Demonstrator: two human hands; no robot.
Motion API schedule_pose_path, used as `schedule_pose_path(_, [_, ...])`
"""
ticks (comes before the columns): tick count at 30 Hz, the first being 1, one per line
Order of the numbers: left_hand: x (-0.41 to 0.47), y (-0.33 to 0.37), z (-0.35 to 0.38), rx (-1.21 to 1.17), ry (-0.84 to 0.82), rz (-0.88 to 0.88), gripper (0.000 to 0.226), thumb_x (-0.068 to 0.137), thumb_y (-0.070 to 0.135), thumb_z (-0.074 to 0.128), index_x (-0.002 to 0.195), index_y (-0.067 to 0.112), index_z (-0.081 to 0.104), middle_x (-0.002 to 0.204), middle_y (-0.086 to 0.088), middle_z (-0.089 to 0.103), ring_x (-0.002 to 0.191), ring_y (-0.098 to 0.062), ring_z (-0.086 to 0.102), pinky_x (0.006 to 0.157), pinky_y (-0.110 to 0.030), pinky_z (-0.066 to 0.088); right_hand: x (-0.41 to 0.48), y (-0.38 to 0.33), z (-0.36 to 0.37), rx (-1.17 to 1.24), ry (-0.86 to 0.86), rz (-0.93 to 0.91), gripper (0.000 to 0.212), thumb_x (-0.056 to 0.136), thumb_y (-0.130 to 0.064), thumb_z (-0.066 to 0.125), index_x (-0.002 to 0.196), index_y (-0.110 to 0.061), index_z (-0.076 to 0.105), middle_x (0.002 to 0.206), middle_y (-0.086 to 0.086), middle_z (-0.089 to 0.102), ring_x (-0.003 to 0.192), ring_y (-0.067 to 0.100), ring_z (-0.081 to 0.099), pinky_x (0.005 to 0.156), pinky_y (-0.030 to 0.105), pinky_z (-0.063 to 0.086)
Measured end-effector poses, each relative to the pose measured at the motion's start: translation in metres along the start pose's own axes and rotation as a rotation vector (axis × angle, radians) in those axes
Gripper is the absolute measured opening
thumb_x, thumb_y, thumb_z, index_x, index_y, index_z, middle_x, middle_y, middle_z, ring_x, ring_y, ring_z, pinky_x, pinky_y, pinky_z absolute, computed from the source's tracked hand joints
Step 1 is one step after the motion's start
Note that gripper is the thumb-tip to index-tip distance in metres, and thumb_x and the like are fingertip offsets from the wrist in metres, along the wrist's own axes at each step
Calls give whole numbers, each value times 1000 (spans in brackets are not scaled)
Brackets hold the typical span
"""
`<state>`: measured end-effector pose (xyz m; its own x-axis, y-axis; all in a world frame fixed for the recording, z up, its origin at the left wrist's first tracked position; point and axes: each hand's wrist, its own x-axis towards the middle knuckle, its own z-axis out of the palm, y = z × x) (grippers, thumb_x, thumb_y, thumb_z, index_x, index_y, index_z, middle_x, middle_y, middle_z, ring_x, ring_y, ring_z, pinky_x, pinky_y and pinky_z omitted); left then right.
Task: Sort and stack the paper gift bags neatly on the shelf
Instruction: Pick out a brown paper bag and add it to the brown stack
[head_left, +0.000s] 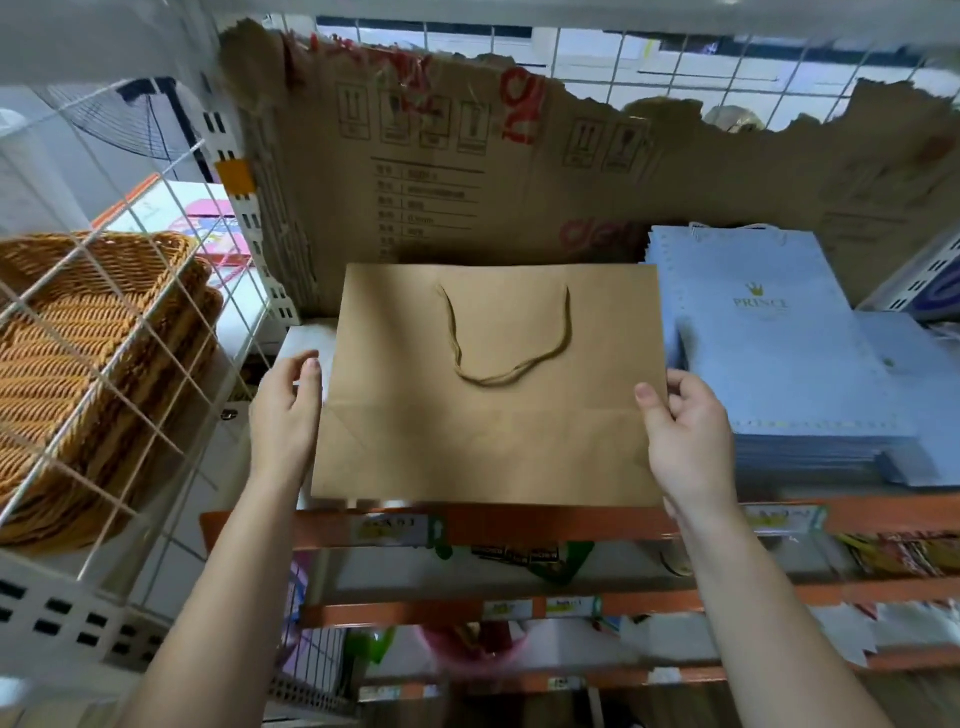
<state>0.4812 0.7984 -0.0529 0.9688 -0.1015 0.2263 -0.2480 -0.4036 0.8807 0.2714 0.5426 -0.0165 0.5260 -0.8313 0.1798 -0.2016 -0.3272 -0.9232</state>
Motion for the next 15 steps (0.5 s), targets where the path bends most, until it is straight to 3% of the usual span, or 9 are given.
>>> schedule_pose_path(2, [-17,-13,-7,-29,21,35,30,102,27,39,116,14,62,110,1,64,104,-18,58,87,-38,45,17,-10,13,5,-19,-16,28,97,-25,55,122,-11,54,85,3,68,73,15,61,68,24,48])
schedule_pose_path(4, [-31,-20,-10,-90,41,9,26,102,28,37,107,22,61,106,-2,64,99,-19,59,82,-36,49,35,-17,28,53,-39,-8,24,98,-21,54,120,-12,54,93,1,70,84,14,64,78,29,51])
schedule_pose_path(10, [-43,-26,-10,-109,43,-16,32,104,30,33,123,20,57,112,-3,61,105,-14,60,85,-38,55,81,-22,55,-5,-106,24,34,97,-21,56,129,-11,53,119,7,65,105,21,63,89,34,51])
schedule_pose_path(12, [-42,-29,-8,-41,55,17,39,101,39,31,125,20,55,109,-1,62,101,-13,60,87,-46,54,89,-21,56,-85,-157,43,55,88,-26,68,137,-17,45,124,5,61,109,22,61,93,43,53])
schedule_pose_path(15, [-40,-30,-8,15,56,35,49,97,48,25,128,20,52,115,-3,63,108,-22,59,94,-51,48,94,-20,54,-204,-249,63,94,69,-21,85,145,-20,31,131,7,54,117,24,55,98,44,48])
